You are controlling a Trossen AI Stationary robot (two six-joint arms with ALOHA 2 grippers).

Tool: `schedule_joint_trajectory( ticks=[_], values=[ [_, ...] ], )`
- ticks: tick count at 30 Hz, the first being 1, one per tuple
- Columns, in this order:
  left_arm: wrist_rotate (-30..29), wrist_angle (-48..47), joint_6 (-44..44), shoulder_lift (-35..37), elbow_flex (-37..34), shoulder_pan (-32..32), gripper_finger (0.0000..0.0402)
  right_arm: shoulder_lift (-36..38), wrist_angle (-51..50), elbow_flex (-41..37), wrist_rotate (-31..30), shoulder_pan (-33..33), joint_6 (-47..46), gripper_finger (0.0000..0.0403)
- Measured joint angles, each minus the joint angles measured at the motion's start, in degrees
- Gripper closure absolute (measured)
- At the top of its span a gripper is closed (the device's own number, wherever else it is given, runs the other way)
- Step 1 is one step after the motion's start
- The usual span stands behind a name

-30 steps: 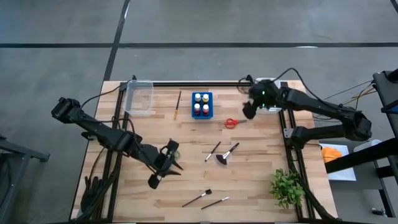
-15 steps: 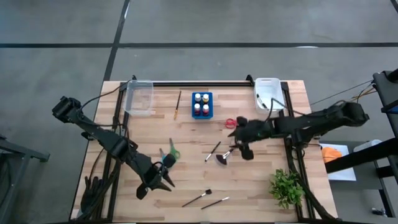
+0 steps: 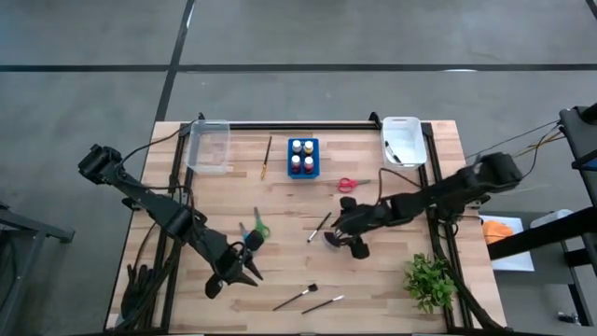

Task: Pick & Place Paint Supplies
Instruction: Put the black highlighter brush into the white bin

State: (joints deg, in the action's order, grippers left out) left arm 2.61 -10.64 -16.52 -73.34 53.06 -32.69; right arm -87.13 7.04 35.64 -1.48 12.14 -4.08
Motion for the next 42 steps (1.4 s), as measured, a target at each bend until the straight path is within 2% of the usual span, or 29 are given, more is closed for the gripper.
schedule_joint_trajectory(
  ticks=[10, 18, 23, 31, 37, 42],
  values=[
    [0.00, -0.08, 0.01, 0.00, 0.00, 0.00, 0.0307, -10.97, 0.16, 3.65, 0.18, -0.02, 0.20, 0.0176],
    [-0.02, -0.03, 0.03, 0.00, 0.00, 0.00, 0.0307, -13.93, 0.66, 5.93, 0.23, -0.02, 0.78, 0.0182],
    [0.00, -0.06, 0.03, 0.00, 0.00, 0.00, 0.0307, -12.70, -0.42, 5.95, 0.20, 0.00, 1.37, 0.0231],
    [-0.02, -0.08, 0.03, 0.00, 0.00, 0.00, 0.0307, -11.71, -0.97, 5.90, 0.05, 0.00, 1.31, 0.0376],
    [-0.02, -0.08, 0.03, 0.00, 0.00, 0.00, 0.0307, -10.61, -1.08, 6.00, 0.05, 1.05, 1.25, 0.0391],
    [-0.01, -0.12, 0.03, 0.00, 0.00, 0.00, 0.0307, -5.11, -1.54, 6.21, -1.70, 2.15, 1.09, 0.0393]
  ],
)
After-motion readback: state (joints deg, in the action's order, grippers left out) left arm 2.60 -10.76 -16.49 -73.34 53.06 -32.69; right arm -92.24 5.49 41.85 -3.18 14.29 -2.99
